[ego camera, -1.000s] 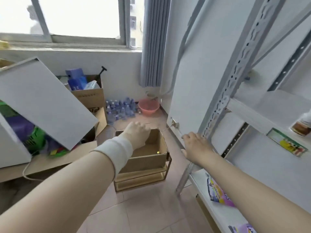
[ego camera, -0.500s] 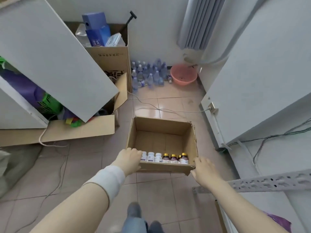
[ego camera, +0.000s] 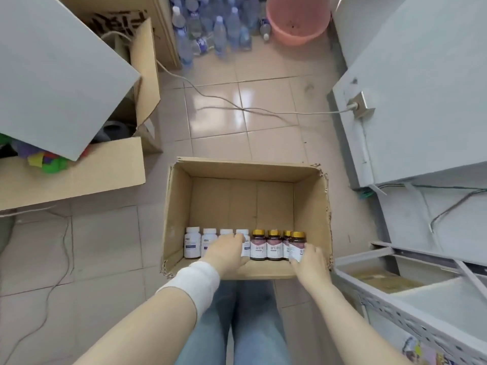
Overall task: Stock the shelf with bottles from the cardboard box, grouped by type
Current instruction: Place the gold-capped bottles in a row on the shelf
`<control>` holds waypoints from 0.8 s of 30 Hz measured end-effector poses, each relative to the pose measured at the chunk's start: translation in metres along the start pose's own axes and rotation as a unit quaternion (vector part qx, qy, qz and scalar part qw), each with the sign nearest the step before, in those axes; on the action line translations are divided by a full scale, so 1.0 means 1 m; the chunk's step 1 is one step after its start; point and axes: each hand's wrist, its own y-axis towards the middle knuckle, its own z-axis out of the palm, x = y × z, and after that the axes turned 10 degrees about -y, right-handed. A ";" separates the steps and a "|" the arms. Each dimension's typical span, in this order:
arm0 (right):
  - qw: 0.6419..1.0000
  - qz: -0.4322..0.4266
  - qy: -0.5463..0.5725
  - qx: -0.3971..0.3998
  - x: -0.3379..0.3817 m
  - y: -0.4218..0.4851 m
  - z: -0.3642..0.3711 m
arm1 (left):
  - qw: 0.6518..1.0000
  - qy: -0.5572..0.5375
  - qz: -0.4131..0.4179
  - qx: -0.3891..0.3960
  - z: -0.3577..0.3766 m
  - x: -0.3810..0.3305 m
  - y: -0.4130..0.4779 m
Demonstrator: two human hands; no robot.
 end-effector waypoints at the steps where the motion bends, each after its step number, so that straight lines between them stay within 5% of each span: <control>1: 1.000 0.023 0.011 0.008 0.001 0.018 0.007 | 1.000 -0.003 -0.003 0.001 0.008 0.002 0.018; 6: 0.993 0.119 0.017 -0.008 0.009 0.074 0.037 | 1.000 0.004 -0.003 -0.014 0.039 0.007 0.093; 11: 0.995 0.054 -0.060 -0.054 0.009 0.084 0.053 | 0.998 0.053 0.015 -0.015 0.059 0.008 0.131; 15: 0.997 0.051 -0.050 0.001 0.010 0.090 0.053 | 0.999 0.052 -0.004 -0.010 0.060 0.010 0.142; 24: 0.991 0.049 0.113 0.041 -0.005 0.086 0.035 | 0.991 -0.127 -0.044 0.001 0.041 0.009 0.134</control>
